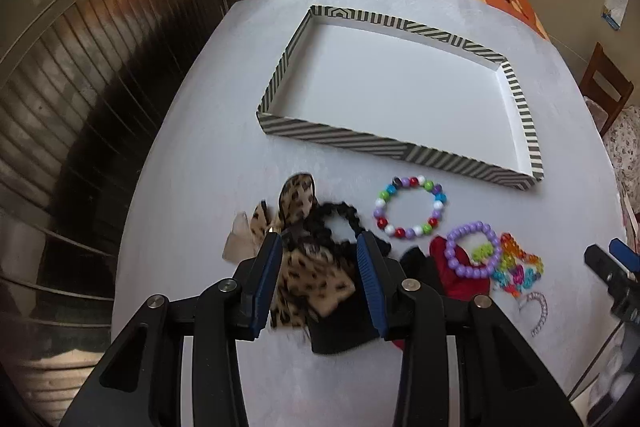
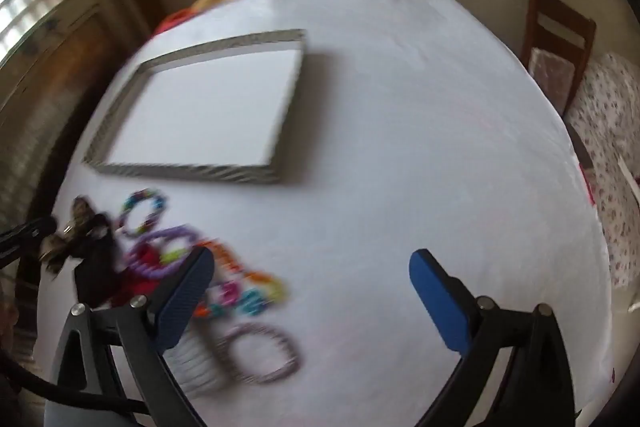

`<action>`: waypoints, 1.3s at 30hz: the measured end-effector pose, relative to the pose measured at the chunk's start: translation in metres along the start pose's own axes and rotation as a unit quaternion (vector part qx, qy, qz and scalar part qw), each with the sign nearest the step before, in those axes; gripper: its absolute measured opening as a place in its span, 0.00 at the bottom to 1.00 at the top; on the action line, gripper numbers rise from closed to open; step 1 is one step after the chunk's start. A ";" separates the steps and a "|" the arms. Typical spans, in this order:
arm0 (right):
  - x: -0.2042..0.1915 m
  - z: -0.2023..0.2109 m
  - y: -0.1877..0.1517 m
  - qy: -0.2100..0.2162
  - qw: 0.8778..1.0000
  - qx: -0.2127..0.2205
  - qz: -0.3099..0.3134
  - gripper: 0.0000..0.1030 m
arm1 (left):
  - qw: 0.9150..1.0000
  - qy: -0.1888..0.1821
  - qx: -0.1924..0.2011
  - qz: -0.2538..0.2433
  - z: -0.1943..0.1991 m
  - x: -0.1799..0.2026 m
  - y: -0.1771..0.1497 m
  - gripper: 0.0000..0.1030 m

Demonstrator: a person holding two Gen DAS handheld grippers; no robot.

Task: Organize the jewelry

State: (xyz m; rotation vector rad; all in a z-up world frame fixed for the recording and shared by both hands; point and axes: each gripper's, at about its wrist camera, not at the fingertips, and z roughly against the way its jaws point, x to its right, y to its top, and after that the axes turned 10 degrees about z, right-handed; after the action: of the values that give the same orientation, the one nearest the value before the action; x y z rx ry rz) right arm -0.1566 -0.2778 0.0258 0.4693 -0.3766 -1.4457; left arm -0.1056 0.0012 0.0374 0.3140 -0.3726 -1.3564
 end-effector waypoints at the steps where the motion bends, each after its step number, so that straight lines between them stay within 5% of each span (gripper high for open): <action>1: -0.012 0.005 0.001 0.000 1.000 0.002 0.005 0.98 | 1.000 0.001 0.002 0.000 0.003 0.000 -0.003 0.28; 13: -0.080 0.034 -0.001 0.020 0.999 0.021 0.041 0.98 | 1.000 -0.010 0.023 0.001 0.037 -0.002 -0.022 0.28; 39: -0.099 0.043 -0.002 0.013 0.998 0.020 0.062 0.98 | 1.000 -0.006 0.021 0.011 0.039 -0.011 -0.032 0.28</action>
State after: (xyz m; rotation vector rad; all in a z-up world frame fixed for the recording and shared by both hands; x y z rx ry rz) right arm -0.1897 -0.1831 0.0653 0.4870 -0.4076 -1.3134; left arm -0.1524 0.0063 0.0580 0.3350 -0.4146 -1.3301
